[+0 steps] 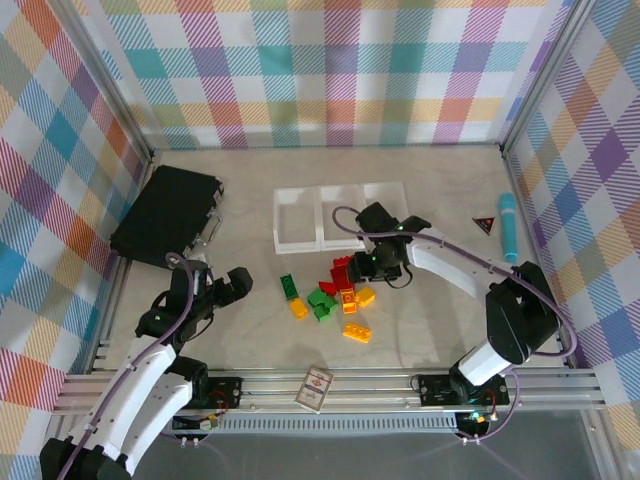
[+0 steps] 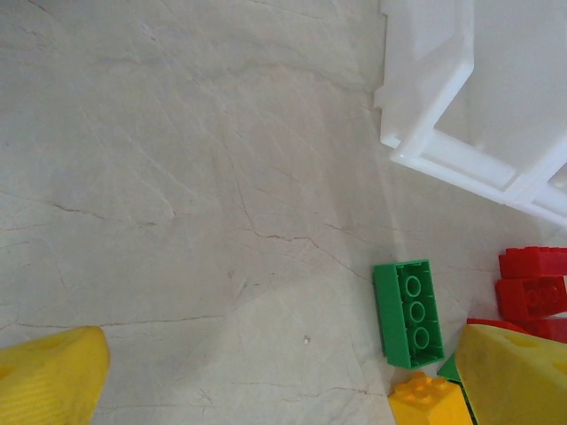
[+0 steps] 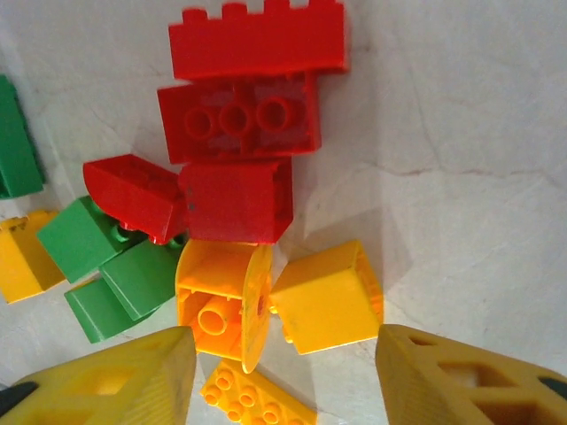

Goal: Sort the legos into containers by color
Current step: Pick up the lego from the bottom-center of the table.

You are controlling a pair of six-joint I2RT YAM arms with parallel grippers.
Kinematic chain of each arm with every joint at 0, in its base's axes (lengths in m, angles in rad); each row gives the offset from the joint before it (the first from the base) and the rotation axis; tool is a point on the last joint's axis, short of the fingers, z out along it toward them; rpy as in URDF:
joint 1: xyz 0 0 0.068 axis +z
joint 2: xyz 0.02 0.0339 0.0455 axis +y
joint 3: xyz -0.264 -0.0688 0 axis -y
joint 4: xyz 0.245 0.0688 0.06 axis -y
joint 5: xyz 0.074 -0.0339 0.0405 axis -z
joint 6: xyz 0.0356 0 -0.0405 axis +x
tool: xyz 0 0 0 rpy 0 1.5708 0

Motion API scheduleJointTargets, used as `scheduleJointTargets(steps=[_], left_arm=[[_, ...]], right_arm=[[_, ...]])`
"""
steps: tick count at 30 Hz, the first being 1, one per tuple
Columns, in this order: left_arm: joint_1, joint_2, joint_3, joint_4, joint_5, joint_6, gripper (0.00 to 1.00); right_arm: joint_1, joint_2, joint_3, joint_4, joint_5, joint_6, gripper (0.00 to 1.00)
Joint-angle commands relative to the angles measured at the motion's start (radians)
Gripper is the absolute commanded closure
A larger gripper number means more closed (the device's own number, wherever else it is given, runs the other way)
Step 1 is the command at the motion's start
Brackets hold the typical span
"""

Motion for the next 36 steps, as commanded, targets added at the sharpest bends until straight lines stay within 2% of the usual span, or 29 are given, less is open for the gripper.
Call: scheduleJointTargets(steps=[1, 13, 22, 36], left_arm=[[-0.008, 0.003, -0.001, 0.017, -0.018, 0.013, 0.00], [-0.008, 0.022, -0.007, 0.019, -0.008, 0.013, 0.00], [-0.009, -0.005, -0.004, 0.015, -0.003, 0.031, 0.00], [-0.009, 0.000, 0.000, 0.019, 0.003, 0.042, 0.00]], right_arm=[[0.048, 0.006, -0.016, -0.001, 0.019, 0.056, 0.41], [0.169, 0.160, 0.110, -0.095, 0.112, 0.090, 0.40], [0.205, 0.259, 0.190, -0.149, 0.169, 0.103, 0.41], [0.231, 0.322, 0.243, -0.182, 0.201, 0.107, 0.48]])
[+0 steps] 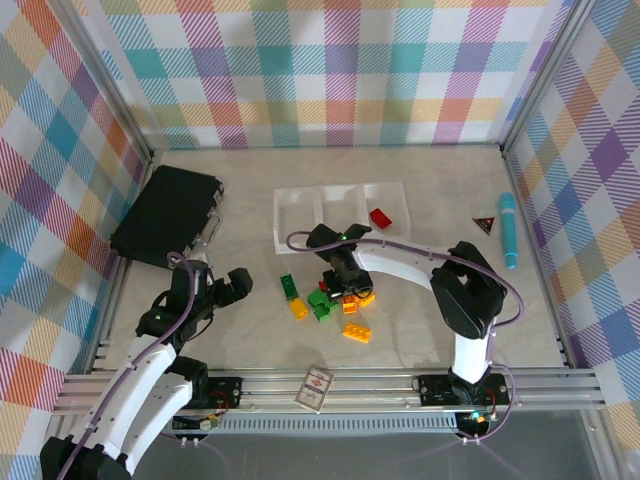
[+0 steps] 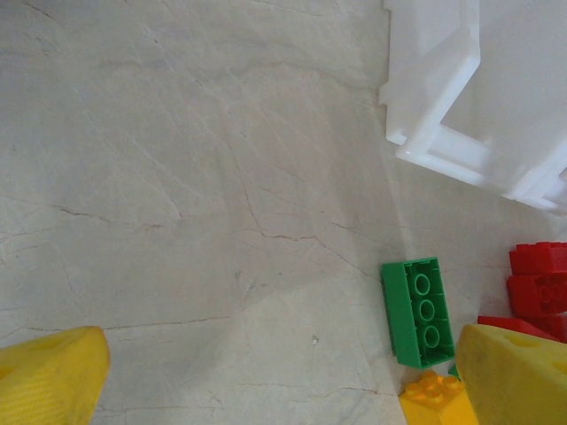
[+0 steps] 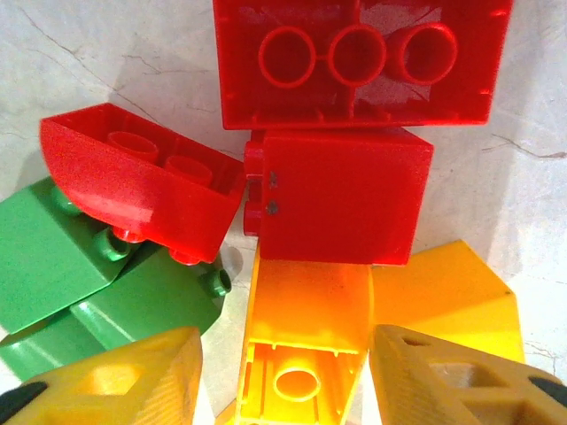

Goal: Sort the legos into containers by color
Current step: Pick up the lego from the bottom-center of the table.

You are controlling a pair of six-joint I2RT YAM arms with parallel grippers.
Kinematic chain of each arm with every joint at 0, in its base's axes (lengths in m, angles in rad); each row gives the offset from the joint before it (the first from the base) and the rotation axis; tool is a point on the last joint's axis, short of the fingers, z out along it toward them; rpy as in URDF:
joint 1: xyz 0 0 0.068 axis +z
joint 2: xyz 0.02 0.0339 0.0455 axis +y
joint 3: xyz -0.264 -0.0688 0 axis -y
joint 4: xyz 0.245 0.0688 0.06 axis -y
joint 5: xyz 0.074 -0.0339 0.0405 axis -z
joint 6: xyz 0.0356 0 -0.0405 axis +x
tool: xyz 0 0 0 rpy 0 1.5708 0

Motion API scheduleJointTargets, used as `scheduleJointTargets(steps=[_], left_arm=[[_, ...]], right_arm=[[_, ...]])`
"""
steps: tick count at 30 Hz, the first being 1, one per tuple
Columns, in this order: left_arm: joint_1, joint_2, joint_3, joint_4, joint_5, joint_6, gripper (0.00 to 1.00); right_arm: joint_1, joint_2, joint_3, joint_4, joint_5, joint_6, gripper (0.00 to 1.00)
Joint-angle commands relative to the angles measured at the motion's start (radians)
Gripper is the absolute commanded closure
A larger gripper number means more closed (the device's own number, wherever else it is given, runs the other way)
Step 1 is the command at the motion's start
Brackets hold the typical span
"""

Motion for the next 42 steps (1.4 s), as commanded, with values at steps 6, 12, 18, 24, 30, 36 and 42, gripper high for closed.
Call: scheduleJointTargets(steps=[6, 12, 18, 24, 30, 36, 42], left_arm=[[-0.008, -0.004, 0.001, 0.021, 0.008, 0.020, 0.00], [-0.008, -0.005, -0.004, 0.015, 0.009, 0.019, 0.00], [-0.009, -0.010, -0.008, 0.009, 0.006, 0.021, 0.00], [-0.008, -0.013, -0.007, 0.005, 0.009, 0.020, 0.00], [-0.009, -0.020, -0.004, 0.003, 0.012, 0.015, 0.00], [-0.009, -0.021, 0.001, 0.001, 0.017, 0.012, 0.00], [-0.009, -0.019, 0.004, 0.002, 0.021, 0.007, 0.00]], right_arm=[[0.019, 0.041, 0.041, -0.052, 0.033, 0.018, 0.52], [0.019, 0.045, 0.041, -0.053, 0.044, 0.016, 0.62], [0.021, 0.042, 0.037, -0.063, 0.058, 0.010, 0.69], [0.024, 0.021, 0.022, -0.067, 0.066, 0.016, 0.74], [0.027, -0.065, 0.056, -0.106, 0.082, -0.002, 0.74], [0.021, -0.134, 0.142, -0.138, 0.124, -0.047, 0.72], [-0.076, -0.087, 0.286, -0.120, 0.140, -0.162, 0.71]])
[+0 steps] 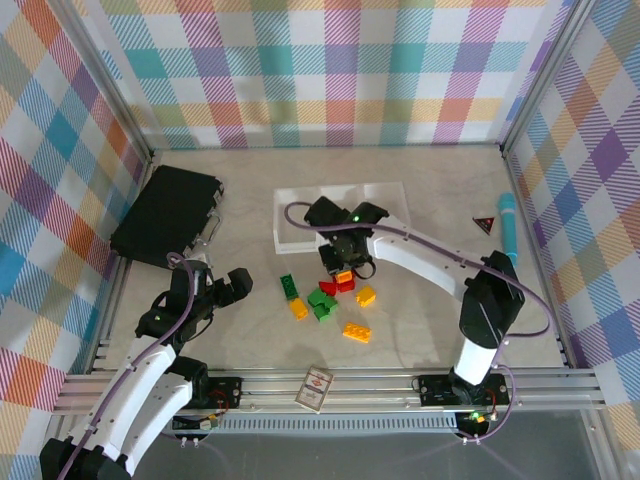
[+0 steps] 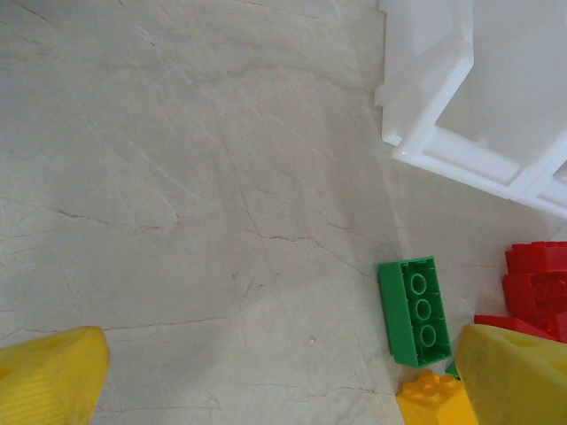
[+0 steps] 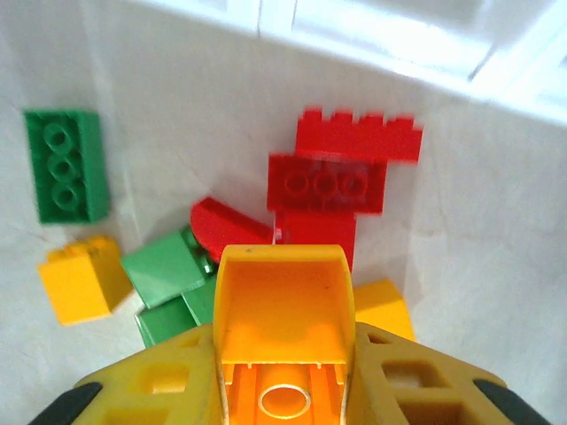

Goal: Sort the legos into containers by color
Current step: Pick up the lego from the bottom-center of the table, then place the lego in the container.

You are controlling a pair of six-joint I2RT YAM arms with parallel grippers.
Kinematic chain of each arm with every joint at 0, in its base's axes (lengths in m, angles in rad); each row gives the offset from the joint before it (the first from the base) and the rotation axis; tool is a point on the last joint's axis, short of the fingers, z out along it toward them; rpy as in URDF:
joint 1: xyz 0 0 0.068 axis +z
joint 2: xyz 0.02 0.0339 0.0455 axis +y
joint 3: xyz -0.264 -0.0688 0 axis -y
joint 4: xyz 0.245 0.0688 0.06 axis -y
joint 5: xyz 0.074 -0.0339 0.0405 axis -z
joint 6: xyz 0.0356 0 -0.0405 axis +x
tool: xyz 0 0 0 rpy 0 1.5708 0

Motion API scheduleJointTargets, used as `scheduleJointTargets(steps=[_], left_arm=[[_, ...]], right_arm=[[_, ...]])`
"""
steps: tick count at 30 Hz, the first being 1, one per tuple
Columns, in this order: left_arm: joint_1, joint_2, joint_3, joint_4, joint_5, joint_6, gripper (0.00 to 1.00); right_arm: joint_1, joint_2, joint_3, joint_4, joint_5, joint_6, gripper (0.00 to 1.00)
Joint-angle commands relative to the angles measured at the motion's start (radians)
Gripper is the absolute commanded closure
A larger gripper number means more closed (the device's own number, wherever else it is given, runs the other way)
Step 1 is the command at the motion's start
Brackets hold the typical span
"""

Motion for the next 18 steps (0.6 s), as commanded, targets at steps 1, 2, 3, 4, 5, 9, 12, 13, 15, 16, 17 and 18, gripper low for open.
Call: scheduleJointTargets(steps=[1, 2, 3, 4, 5, 9, 12, 13, 15, 16, 17, 18], left_arm=[[-0.009, -0.011, 0.006, 0.003, 0.018, 0.003, 0.00], [-0.008, -0.011, 0.005, 0.002, 0.018, 0.003, 0.00], [-0.008, -0.011, 0.006, 0.000, 0.021, 0.001, 0.00], [-0.009, -0.010, 0.005, -0.002, 0.023, 0.001, 0.00], [-0.008, -0.010, 0.005, -0.004, 0.026, -0.001, 0.00], [-0.009, -0.013, 0.001, -0.006, 0.039, -0.013, 0.00], [-0.009, -0.016, 0.004, -0.012, 0.041, -0.016, 0.00], [-0.010, -0.016, 0.007, -0.014, 0.040, -0.016, 0.00], [-0.010, -0.018, 0.010, -0.015, 0.040, -0.017, 0.00], [-0.010, -0.017, 0.011, -0.015, 0.039, -0.018, 0.00], [-0.009, -0.016, 0.013, -0.015, 0.040, -0.018, 0.00], [-0.009, -0.015, 0.014, -0.017, 0.040, -0.018, 0.00]], right_arm=[[-0.076, 0.047, 0.092, -0.010, 0.014, -0.096, 0.71], [-0.099, 0.072, 0.130, -0.003, -0.001, -0.118, 0.71], [-0.117, 0.093, 0.160, 0.003, -0.007, -0.131, 0.72], [-0.137, 0.118, 0.195, 0.007, -0.011, -0.149, 0.72], [-0.154, 0.144, 0.231, 0.013, -0.015, -0.168, 0.72], [-0.211, 0.247, 0.359, 0.029, -0.047, -0.223, 0.73], [-0.243, 0.327, 0.443, 0.032, -0.065, -0.249, 0.73], [-0.251, 0.351, 0.466, 0.038, -0.070, -0.256, 0.73], [-0.263, 0.390, 0.499, 0.054, -0.089, -0.270, 0.73], [-0.268, 0.411, 0.513, 0.064, -0.097, -0.273, 0.73], [-0.270, 0.427, 0.525, 0.069, -0.102, -0.277, 0.73], [-0.275, 0.447, 0.539, 0.071, -0.108, -0.278, 0.73]])
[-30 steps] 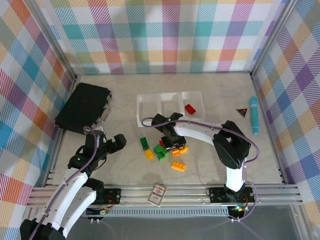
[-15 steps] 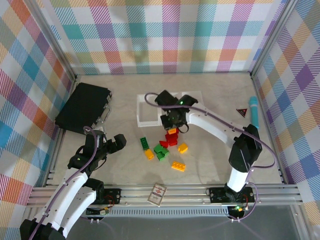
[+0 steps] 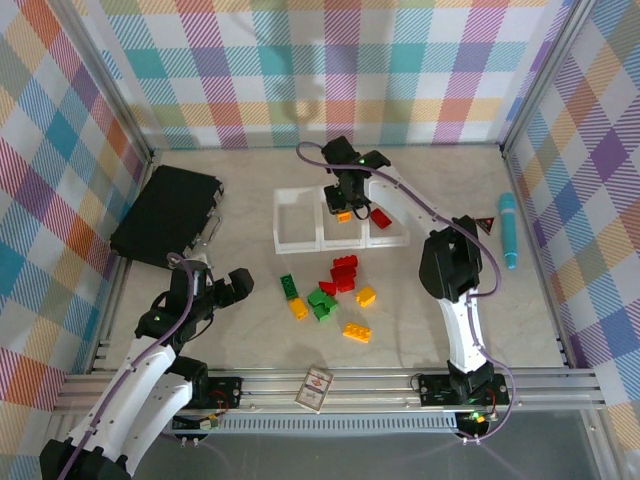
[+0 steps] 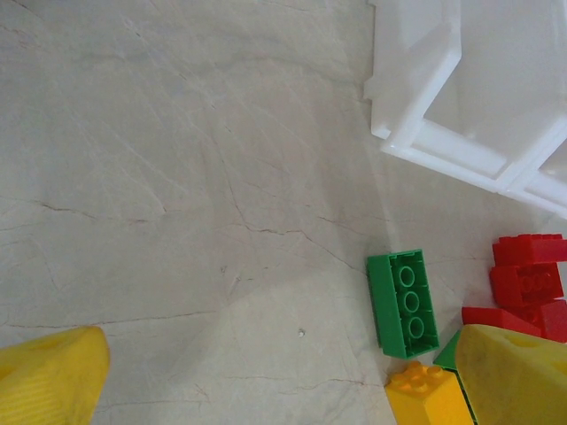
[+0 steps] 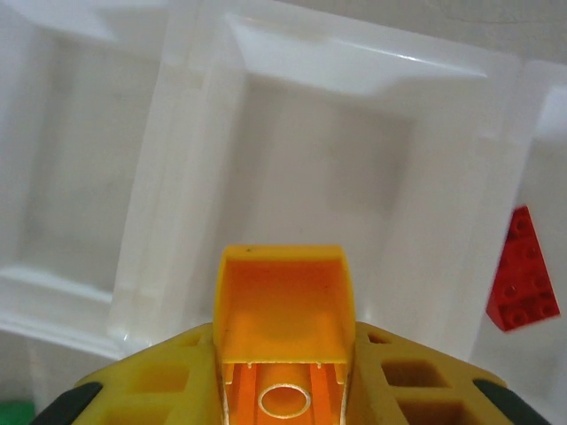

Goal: Sort the legos into containers by color
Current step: Place the lego in the container.

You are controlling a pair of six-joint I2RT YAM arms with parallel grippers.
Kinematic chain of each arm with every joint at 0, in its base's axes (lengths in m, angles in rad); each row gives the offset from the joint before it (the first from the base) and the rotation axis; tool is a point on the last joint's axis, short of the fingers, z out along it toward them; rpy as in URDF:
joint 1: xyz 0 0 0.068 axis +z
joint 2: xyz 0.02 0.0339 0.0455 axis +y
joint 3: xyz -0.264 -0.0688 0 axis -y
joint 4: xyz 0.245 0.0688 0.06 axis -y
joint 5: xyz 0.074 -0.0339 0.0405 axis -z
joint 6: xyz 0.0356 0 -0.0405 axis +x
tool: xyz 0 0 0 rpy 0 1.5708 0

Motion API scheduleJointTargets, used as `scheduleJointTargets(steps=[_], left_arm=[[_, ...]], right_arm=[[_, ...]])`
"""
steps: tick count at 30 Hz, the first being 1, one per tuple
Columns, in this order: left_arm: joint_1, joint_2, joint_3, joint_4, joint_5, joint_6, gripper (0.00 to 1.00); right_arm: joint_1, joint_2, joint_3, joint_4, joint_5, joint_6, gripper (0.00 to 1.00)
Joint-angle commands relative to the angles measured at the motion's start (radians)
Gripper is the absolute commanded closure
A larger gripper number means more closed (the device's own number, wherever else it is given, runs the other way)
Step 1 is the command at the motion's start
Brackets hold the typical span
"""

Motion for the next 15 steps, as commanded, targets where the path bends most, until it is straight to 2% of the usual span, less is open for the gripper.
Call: scheduleJointTargets(steps=[1, 9, 15], left_arm=[[-0.010, -0.009, 0.016, -0.016, 0.014, -0.010, 0.00], [-0.009, -0.007, 0.016, -0.018, 0.016, -0.010, 0.00], [-0.010, -0.007, 0.015, -0.020, 0.016, -0.012, 0.00]], right_arm=[[-0.008, 0.051, 0.063, 0.016, -0.040, -0.039, 0.73], [-0.010, 0.134, 0.085, 0.035, -0.029, -0.046, 0.69], [-0.010, 0.141, 0.082, 0.036, -0.023, -0.039, 0.65]])
